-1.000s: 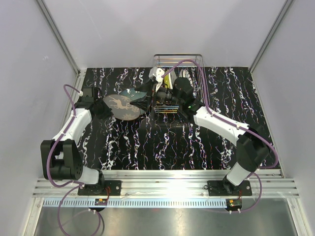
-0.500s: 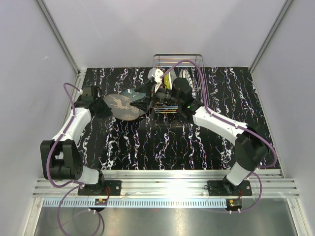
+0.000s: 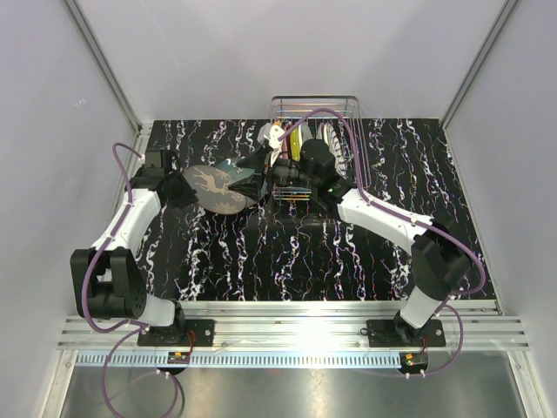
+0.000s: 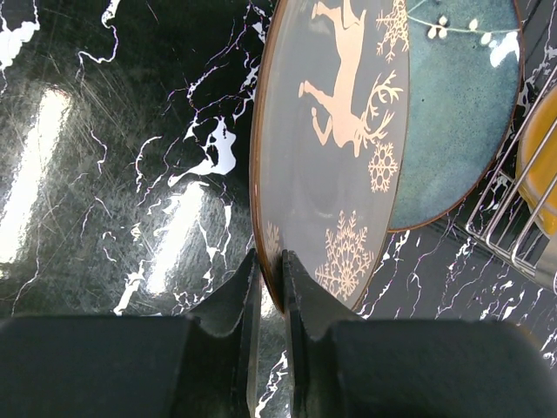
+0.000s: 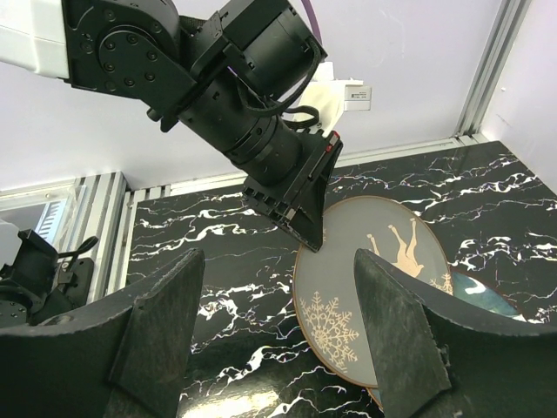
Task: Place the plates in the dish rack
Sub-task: Pass the plate from the left arm to the right
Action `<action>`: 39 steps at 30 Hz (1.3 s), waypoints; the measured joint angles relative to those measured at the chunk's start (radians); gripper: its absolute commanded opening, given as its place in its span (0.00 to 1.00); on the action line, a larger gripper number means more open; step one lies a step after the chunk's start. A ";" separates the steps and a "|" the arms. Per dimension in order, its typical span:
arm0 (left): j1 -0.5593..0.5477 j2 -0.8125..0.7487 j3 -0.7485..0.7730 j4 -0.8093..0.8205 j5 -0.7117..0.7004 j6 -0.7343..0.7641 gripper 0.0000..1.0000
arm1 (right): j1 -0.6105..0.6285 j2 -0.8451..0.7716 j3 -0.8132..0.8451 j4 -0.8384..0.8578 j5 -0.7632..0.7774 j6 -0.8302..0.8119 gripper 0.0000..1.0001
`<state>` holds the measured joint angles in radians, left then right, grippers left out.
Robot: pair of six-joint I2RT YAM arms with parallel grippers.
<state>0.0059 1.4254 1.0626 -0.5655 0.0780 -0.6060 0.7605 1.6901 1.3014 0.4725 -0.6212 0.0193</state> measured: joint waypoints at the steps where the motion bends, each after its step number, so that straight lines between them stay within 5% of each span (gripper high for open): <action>1: 0.000 0.000 0.003 -0.003 -0.001 0.003 0.00 | 0.000 0.000 0.000 -0.001 0.000 0.000 0.76; 17: -0.002 0.000 0.018 0.002 -0.009 0.043 0.00 | 0.006 -0.003 0.001 -0.018 0.030 -0.007 0.76; 32: 0.017 -0.023 0.018 0.047 -0.003 0.101 0.00 | 0.048 -0.106 -0.119 -0.340 0.175 -0.188 0.76; 39: 0.027 -0.047 0.008 0.069 0.021 0.103 0.00 | 0.146 0.042 -0.059 -0.417 0.320 -0.291 0.92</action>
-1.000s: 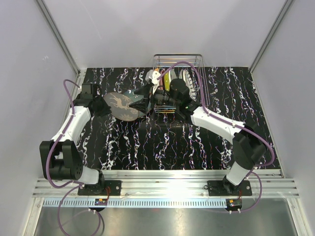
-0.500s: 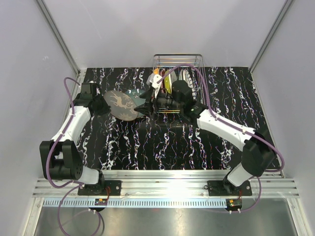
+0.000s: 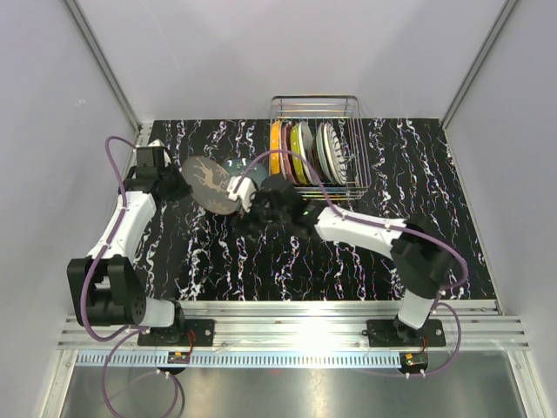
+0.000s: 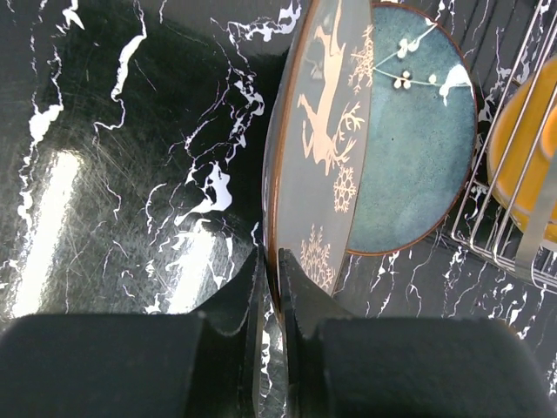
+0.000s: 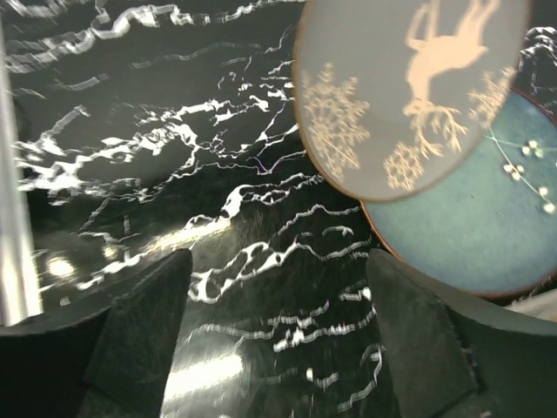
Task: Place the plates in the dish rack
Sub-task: Pass the plate from the left arm to the right
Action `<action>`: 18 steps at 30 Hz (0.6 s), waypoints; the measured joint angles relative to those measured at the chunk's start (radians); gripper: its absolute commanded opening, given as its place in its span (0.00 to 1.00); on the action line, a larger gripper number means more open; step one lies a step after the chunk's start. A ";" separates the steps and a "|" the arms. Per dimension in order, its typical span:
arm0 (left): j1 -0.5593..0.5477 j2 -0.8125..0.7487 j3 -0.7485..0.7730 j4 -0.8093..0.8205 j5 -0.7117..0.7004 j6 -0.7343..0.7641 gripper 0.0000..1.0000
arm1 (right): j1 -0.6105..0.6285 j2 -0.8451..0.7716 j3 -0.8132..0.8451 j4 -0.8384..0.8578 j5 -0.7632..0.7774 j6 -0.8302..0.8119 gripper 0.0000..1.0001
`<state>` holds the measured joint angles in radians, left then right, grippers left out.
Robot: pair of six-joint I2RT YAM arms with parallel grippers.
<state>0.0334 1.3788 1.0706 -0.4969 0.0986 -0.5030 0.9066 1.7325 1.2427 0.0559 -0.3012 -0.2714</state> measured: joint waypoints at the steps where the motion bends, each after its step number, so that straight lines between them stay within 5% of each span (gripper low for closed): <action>1: 0.002 0.000 -0.002 0.000 0.006 -0.001 0.00 | 0.024 0.027 0.012 0.007 0.034 -0.022 0.93; 9: 0.023 0.000 -0.002 -0.002 0.056 -0.010 0.00 | 0.101 0.233 0.150 0.069 0.178 -0.133 0.98; 18: 0.027 0.000 -0.005 -0.002 0.077 -0.015 0.00 | 0.099 0.417 0.383 0.169 0.259 -0.179 0.94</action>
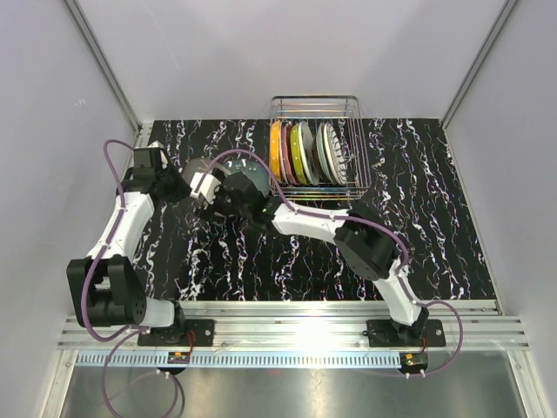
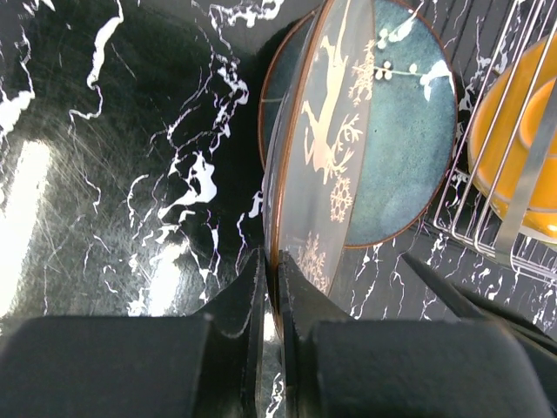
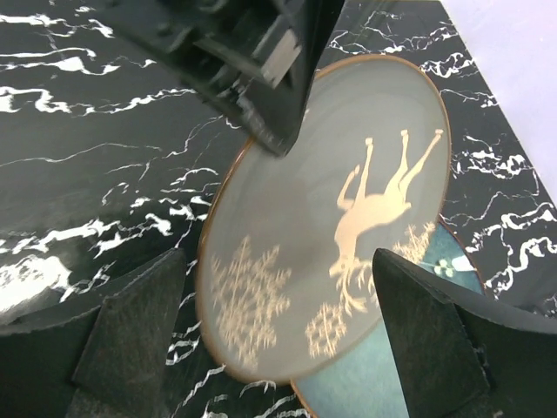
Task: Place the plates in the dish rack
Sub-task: Pass the plate from the left arm to the right
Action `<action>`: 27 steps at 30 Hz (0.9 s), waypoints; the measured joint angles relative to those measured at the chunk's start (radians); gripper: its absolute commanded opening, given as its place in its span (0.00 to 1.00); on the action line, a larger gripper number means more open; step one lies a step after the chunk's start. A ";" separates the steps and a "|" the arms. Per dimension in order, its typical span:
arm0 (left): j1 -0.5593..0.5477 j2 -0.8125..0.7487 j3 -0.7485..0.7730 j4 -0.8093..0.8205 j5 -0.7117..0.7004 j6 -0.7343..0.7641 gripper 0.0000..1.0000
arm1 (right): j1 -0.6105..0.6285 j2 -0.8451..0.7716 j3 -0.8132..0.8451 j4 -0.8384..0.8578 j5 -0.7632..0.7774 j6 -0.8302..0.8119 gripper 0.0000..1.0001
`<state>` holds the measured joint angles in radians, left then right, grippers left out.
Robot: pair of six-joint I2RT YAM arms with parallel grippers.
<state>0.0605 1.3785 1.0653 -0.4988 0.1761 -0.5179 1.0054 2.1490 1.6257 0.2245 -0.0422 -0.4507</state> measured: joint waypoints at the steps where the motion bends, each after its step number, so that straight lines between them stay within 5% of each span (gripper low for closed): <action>1: 0.001 0.000 -0.003 0.000 0.002 -0.003 0.00 | 0.000 0.014 0.012 0.001 0.001 -0.001 0.91; 7: 0.005 -0.002 -0.013 -0.001 0.020 -0.012 0.00 | 0.000 0.093 0.059 0.003 0.009 -0.009 0.80; 11: 0.007 -0.003 -0.014 0.005 0.028 -0.017 0.00 | 0.004 0.132 0.078 0.007 0.031 -0.008 0.48; 18: 0.029 -0.010 -0.027 0.034 0.028 -0.054 0.00 | 0.042 0.148 0.077 0.050 0.131 -0.038 0.17; 19: 0.029 -0.013 -0.027 0.040 0.027 -0.061 0.10 | 0.047 0.148 0.071 0.066 0.153 -0.050 0.14; 24: 0.030 -0.034 -0.028 0.057 0.032 -0.070 0.23 | 0.053 0.132 0.045 0.122 0.204 -0.053 0.00; 27: 0.028 -0.049 -0.029 0.056 0.043 -0.048 0.47 | 0.052 0.119 0.035 0.129 0.213 -0.035 0.00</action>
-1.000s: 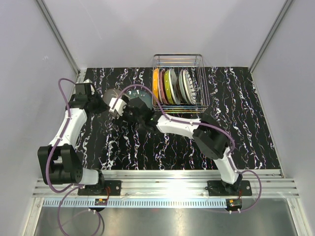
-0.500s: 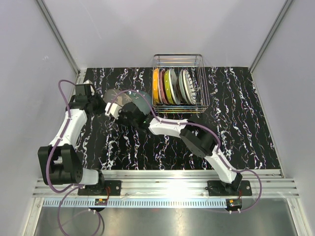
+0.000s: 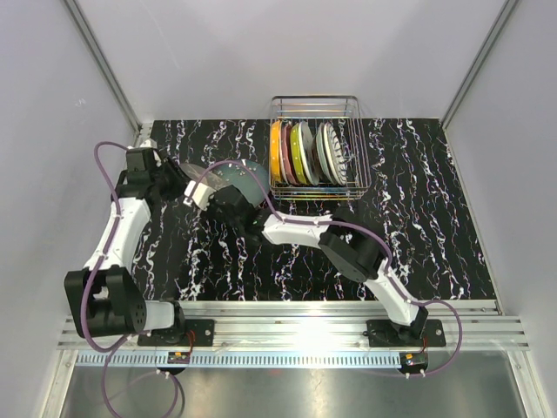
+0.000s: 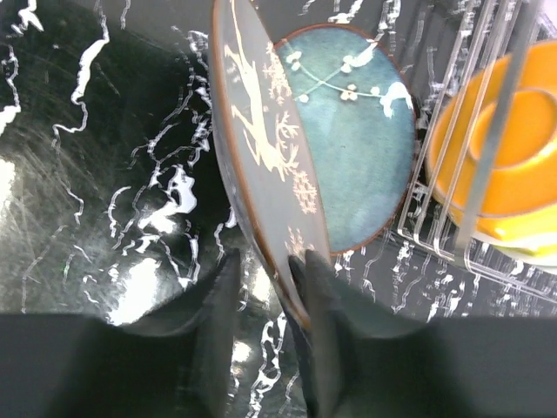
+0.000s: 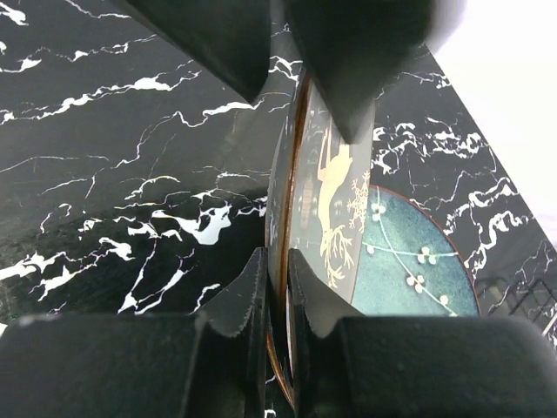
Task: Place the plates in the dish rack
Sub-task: Pass the plate from the left arm to the right
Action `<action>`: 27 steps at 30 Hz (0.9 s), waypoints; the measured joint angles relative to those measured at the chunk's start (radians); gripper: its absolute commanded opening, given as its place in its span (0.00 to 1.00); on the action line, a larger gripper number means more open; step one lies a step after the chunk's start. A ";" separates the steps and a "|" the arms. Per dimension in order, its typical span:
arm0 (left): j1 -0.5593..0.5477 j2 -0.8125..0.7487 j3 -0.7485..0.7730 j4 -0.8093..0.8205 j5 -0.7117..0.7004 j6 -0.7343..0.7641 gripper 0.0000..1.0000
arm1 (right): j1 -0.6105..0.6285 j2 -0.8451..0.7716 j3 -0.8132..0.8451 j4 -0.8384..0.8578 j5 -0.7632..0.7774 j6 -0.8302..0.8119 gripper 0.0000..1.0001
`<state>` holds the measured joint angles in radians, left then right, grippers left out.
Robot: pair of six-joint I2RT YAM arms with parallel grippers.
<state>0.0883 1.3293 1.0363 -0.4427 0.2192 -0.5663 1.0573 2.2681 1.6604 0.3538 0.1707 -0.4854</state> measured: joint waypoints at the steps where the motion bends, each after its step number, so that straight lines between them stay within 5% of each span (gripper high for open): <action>1: 0.000 -0.010 0.000 0.000 0.003 0.008 0.54 | -0.001 -0.003 -0.002 0.000 0.004 0.007 0.00; 5: 0.002 -0.060 0.000 0.001 0.001 0.031 0.98 | -0.007 -0.022 -0.014 -0.002 0.004 0.029 0.00; 27: 0.101 -0.203 -0.016 0.003 -0.056 0.061 0.99 | -0.013 -0.526 -0.170 -0.228 -0.062 0.203 0.00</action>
<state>0.1894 1.1267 1.0206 -0.4397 0.1627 -0.5049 1.0447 1.7424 1.4906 0.1261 0.1085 -0.2825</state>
